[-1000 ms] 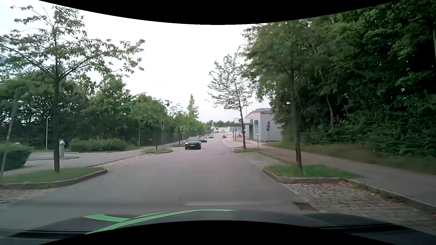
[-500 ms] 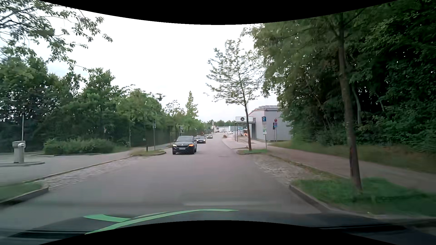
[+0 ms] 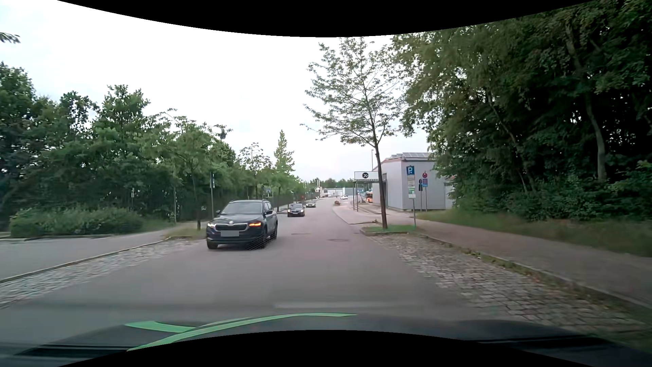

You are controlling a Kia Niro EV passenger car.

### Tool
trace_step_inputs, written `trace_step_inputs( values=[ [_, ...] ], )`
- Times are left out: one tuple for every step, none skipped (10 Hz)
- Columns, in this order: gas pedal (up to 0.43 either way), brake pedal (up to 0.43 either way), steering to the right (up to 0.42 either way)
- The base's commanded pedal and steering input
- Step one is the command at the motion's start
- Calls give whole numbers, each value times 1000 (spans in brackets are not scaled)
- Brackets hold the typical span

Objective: Follow the waypoints while adhering to traffic rules and regulations

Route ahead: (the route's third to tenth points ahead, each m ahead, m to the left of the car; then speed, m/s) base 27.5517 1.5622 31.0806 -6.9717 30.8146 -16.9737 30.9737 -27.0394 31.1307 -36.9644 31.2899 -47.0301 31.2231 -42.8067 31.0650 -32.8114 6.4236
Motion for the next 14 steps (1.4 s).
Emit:
trace_step_inputs(
  values=[
    [0,0,0],
    [0,0,0],
    [0,0,0],
    [0,0,0],
    [0,0,0],
    [0,0,0],
    [0,37,1],
    [0,73,1],
    [0,91,1],
    [0,116,1],
    [0,116,1],
    [0,128,1],
    [0,140,0],
    [0,152,-1]
  ],
)
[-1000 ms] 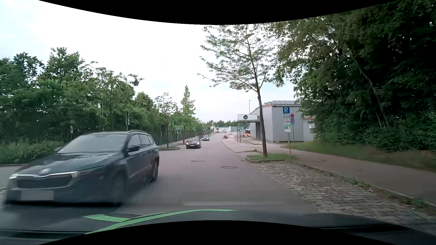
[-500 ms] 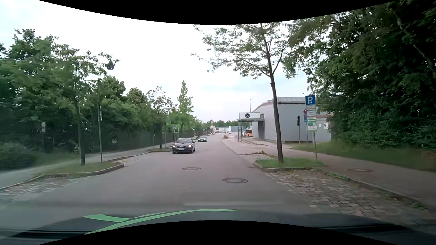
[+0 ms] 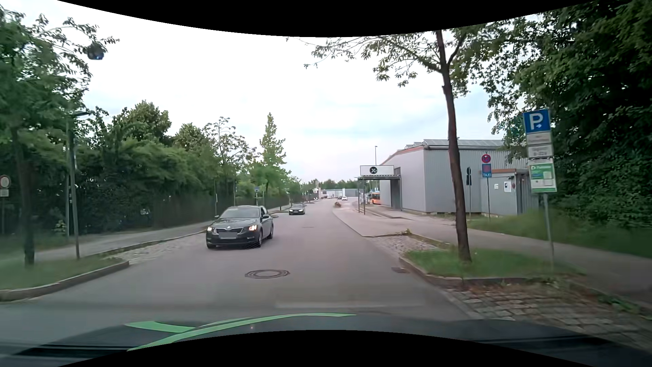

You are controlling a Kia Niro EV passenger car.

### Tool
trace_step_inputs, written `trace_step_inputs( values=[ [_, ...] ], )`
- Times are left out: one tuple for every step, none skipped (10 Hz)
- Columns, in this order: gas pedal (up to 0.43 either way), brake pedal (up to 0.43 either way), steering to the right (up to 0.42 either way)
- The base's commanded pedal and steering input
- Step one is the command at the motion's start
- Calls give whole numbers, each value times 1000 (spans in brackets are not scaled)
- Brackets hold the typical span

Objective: Follow the waypoints while adhering to traffic rules and regulations

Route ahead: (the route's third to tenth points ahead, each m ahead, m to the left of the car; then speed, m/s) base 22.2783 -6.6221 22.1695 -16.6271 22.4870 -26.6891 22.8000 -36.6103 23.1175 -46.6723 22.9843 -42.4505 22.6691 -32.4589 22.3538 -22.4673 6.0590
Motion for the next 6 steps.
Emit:
trace_step_inputs(
  values=[
    [0,159,-2],
    [0,165,-4],
    [0,171,-5],
    [0,177,-5],
    [0,183,-7],
    [0,201,-8]
  ],
)
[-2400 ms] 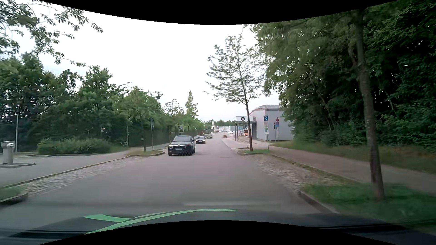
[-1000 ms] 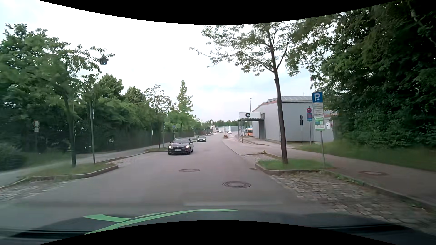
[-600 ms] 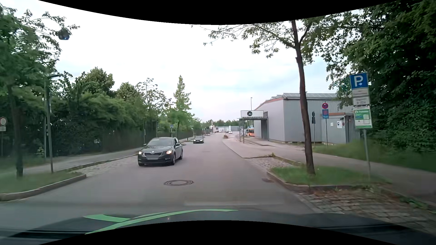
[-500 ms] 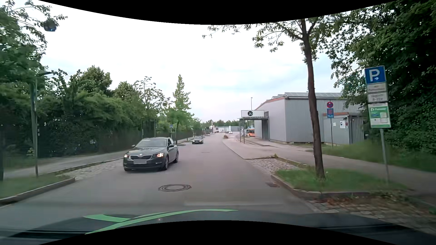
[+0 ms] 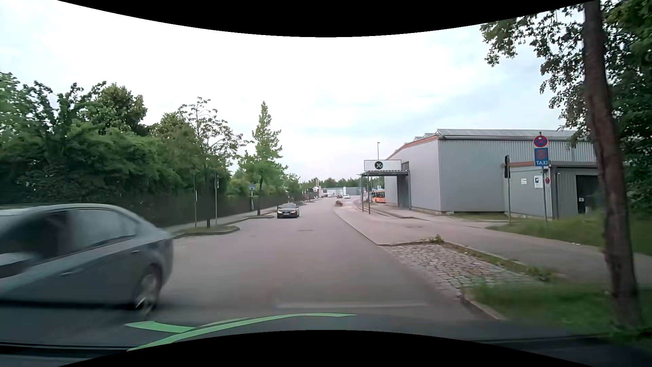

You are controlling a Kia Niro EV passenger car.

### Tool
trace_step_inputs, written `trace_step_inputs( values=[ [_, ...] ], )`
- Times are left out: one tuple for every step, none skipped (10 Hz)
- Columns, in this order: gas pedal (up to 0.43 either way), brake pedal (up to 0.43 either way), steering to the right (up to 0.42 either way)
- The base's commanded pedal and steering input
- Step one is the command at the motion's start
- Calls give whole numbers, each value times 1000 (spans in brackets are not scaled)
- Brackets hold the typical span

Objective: Follow the waypoints while adhering to traffic rules and regulations

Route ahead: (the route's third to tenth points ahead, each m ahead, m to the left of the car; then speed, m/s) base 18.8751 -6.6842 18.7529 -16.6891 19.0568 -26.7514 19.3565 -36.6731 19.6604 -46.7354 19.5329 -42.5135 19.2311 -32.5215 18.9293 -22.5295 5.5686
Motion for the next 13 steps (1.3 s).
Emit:
trace_step_inputs(
  values=[
    [0,207,-8],
    [0,207,-8],
    [0,201,-8],
    [0,201,-7],
    [0,201,-6],
    [0,201,-5],
    [0,201,-3],
    [0,201,-3],
    [0,201,-3],
    [0,201,1],
    [0,207,9],
    [0,220,17],
    [0,232,26]
  ],
)
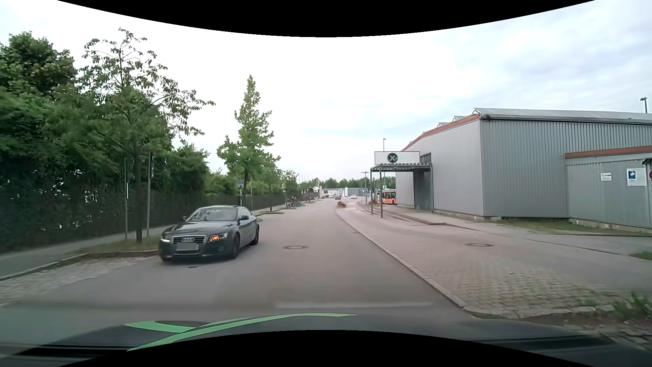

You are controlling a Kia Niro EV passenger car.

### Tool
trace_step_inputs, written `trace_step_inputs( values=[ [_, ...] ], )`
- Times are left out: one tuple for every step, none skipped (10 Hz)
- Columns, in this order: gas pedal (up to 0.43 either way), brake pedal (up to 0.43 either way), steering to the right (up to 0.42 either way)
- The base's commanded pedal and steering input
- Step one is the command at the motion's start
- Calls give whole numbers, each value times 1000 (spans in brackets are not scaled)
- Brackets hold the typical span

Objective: Follow the waypoints while adhering to traffic rules and regulations

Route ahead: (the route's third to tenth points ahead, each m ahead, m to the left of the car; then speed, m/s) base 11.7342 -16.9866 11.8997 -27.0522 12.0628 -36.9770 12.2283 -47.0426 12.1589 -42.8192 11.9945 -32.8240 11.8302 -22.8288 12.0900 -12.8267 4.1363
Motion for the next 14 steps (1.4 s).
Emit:
trace_step_inputs(
  values=[
    [0,232,35],
    [0,232,45],
    [0,232,54],
    [0,232,64],
    [0,238,75],
    [0,238,85],
    [0,232,96],
    [0,232,114],
    [0,232,137],
    [0,226,163],
    [0,220,204],
    [0,207,248],
    [0,189,289],
    [0,152,332]
  ],
)
